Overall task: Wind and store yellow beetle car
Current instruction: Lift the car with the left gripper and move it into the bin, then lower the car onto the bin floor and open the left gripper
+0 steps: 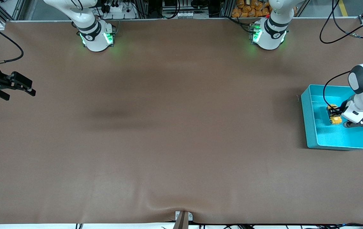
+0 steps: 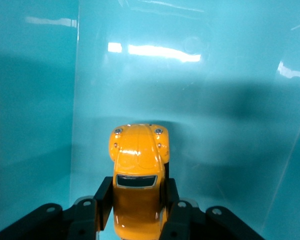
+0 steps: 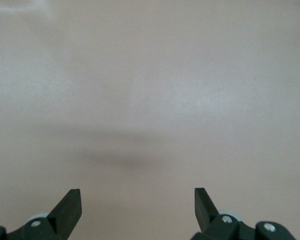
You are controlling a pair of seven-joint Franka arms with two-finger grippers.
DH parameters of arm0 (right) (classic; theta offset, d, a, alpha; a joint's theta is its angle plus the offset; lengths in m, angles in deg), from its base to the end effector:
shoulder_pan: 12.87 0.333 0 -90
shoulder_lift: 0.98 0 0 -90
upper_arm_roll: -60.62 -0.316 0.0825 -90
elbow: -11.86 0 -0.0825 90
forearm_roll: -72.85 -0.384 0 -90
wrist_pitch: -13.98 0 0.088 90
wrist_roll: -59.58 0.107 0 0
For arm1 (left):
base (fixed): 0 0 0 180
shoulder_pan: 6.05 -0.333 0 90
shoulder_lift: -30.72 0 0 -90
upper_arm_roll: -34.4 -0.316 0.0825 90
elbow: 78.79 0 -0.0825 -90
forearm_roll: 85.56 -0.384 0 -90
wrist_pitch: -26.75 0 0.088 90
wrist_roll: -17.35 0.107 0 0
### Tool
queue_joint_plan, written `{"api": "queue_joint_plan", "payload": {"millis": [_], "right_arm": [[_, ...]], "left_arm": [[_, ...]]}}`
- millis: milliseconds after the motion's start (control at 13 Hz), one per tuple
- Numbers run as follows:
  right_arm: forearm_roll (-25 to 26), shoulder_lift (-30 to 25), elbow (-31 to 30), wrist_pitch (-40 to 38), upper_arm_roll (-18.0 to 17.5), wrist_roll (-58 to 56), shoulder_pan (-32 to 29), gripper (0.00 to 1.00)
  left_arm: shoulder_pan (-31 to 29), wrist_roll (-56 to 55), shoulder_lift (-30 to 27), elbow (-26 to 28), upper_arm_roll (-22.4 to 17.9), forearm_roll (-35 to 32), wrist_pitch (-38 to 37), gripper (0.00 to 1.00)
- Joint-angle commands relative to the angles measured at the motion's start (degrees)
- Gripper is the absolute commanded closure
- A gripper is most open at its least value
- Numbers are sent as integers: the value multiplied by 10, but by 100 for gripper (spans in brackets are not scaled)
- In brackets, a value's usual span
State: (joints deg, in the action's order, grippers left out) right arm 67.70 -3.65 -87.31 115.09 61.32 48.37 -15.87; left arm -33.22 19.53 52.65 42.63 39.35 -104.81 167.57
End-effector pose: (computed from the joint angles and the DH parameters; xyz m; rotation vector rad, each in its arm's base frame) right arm 0.5543 -0.0281 0.5918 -3.0549 -0.1794 -0.1399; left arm 0.5307 0.2167 0.2265 -2.9747 -0.1337 0.1112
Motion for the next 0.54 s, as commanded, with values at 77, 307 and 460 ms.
{"api": "queue_joint_plan", "payload": {"millis": [77, 307, 460], "right_arm": [[12, -7, -1, 13, -5, 36, -5, 0], [30, -6, 2, 11, -6, 37, -2, 0], [31, -6, 2, 8, -6, 57, -3, 0]], "left_arm": [[-1, -2, 24, -6, 1, -17, 26, 94], [0, -12, 26, -6, 1, -12, 29, 62], [2, -12, 25, -7, 2, -12, 29, 35]]}}
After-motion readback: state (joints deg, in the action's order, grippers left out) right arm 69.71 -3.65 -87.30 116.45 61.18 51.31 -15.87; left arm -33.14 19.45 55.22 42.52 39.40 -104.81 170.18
